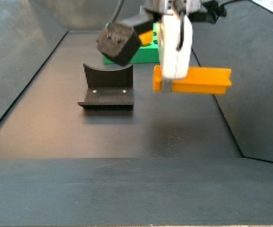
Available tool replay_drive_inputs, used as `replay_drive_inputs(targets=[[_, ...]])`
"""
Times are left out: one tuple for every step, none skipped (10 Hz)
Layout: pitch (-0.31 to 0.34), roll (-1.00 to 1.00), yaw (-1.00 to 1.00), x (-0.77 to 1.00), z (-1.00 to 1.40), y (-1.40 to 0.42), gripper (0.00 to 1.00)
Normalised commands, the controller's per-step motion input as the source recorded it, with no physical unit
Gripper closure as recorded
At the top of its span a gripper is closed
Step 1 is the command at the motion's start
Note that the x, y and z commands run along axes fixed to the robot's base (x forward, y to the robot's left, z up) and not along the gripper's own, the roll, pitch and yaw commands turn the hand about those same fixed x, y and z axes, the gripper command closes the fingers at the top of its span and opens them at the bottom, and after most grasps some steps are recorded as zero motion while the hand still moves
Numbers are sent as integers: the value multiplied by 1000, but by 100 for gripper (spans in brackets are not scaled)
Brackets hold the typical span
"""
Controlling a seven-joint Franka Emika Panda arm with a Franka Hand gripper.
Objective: Pick up the star object. Move up. Place the star object on the fixture. Regrasp the star object. Move to above the board. Insert the star object.
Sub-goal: Place the star object on the fixture.
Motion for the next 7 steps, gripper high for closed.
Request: replay_drive_inputs(targets=[[27,7,-4,-10,1000,1,100],[36,17,-8,-18,1000,3,100],[39,23,-11,-20,1000,4,100],[47,38,-15,-23,1000,9,100],[54,43,-17,-24,922,10,100],[65,54,-19,-17,707,12,100],[76,59,-18,-11,547,13,100]])
